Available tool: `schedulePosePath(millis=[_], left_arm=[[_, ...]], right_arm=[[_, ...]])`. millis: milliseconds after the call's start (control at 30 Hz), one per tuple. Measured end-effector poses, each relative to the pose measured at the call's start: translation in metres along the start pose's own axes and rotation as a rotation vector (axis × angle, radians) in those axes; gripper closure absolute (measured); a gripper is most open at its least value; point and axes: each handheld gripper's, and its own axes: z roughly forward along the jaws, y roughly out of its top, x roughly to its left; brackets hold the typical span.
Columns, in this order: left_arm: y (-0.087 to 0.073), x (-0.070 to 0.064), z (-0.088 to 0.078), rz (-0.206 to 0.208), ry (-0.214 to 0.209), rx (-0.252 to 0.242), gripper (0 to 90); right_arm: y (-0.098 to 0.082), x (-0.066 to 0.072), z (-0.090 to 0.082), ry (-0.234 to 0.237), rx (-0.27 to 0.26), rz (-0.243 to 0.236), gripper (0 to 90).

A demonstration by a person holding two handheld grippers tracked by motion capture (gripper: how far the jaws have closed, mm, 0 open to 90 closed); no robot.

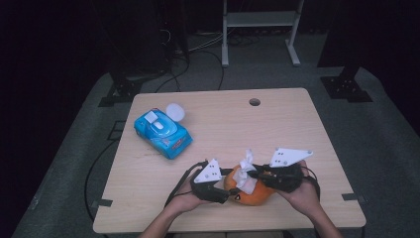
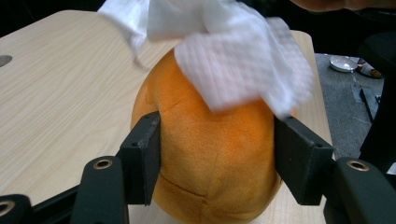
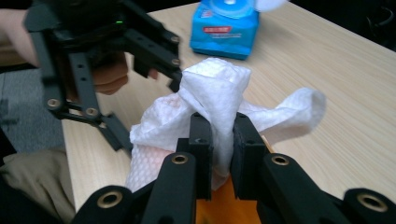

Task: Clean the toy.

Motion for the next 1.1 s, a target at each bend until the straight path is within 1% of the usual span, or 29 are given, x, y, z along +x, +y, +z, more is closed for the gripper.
schedulePosePath(millis=[33,67,100,133,200,333,367,400,433,500,600,633,700,767,800,867,900,933,967,1000,1067,1100], left_arm=[[0.0,0.0,0.0,0.0,0.0,0.0,37.7],[0.002,-0.001,0.001,0.01,0.002,0.003,37.7],[0.002,-0.001,0.001,0.01,0.002,0.003,37.8],[0.002,-0.002,0.002,0.01,0.001,0.003,37.7],[0.003,-0.004,0.002,0.027,0.0,0.012,37.7],[0.003,-0.006,0.004,0.036,-0.009,0.022,37.1],[0.003,-0.006,0.004,0.036,-0.009,0.022,37.0],[0.001,-0.005,0.004,0.031,-0.009,0.017,37.1],[0.001,-0.004,0.003,0.028,-0.01,0.02,37.1],[-0.002,-0.002,0.002,0.03,-0.013,0.025,37.1],[-0.007,0.003,-0.001,0.012,-0.019,0.034,36.9],[-0.009,0.004,-0.002,0.003,-0.021,0.035,36.6],[-0.01,0.005,-0.002,-0.008,-0.031,0.034,35.3],[-0.007,0.005,-0.001,-0.015,-0.036,0.037,30.4],[-0.006,0.005,-0.001,-0.02,-0.038,0.031,26.5],[-0.003,0.004,-0.001,-0.041,-0.048,-0.006,20.9],[-0.003,0.004,-0.001,-0.041,-0.048,-0.006,19.3],[-0.001,0.004,-0.001,-0.045,-0.05,-0.012,19.2],[0.0,0.003,0.001,-0.039,-0.051,-0.01,19.2],[-0.002,0.003,0.002,-0.024,-0.055,0.013,20.9],[-0.007,0.005,0.001,-0.037,-0.068,0.008,24.6],[-0.009,0.006,0.0,-0.042,-0.069,0.008,26.1]], right_arm=[[-0.001,-0.002,-0.001,0.005,-0.005,0.011,79.9],[-0.002,-0.001,-0.001,0.008,-0.004,0.014,79.9],[-0.002,-0.001,-0.001,0.008,-0.004,0.014,79.9],[-0.001,0.003,0.003,0.016,0.002,-0.004,80.0],[0.0,0.008,0.008,0.034,0.003,-0.013,80.0],[0.004,0.019,0.02,0.068,0.008,-0.036,80.0],[0.004,0.019,0.02,0.068,0.008,-0.036,80.0],[0.005,0.019,0.021,0.064,0.012,-0.047,80.0],[0.005,0.017,0.02,0.062,0.009,-0.034,80.0],[0.004,0.011,0.014,0.041,0.003,-0.021,80.0],[-0.002,-0.001,0.004,0.009,0.001,0.011,80.0],[-0.007,-0.007,0.0,0.008,0.002,0.031,80.0],[-0.014,-0.015,-0.003,0.017,0.0,0.071,80.0],[-0.018,-0.016,-0.002,0.027,0.007,0.083,80.0],[-0.018,-0.015,-0.001,0.027,0.01,0.076,80.0],[-0.017,-0.011,0.002,0.038,0.014,0.063,79.9],[-0.017,-0.011,0.002,0.038,0.014,0.063,79.9],[-0.014,-0.005,0.007,0.055,0.015,0.046,79.9],[-0.014,-0.005,0.007,0.055,0.015,0.046,79.9],[-0.011,0.002,0.013,0.064,0.025,0.017,79.9],[-0.009,0.005,0.014,0.057,0.035,-0.008,79.8],[-0.008,0.004,0.013,0.063,0.035,-0.005,79.8]])
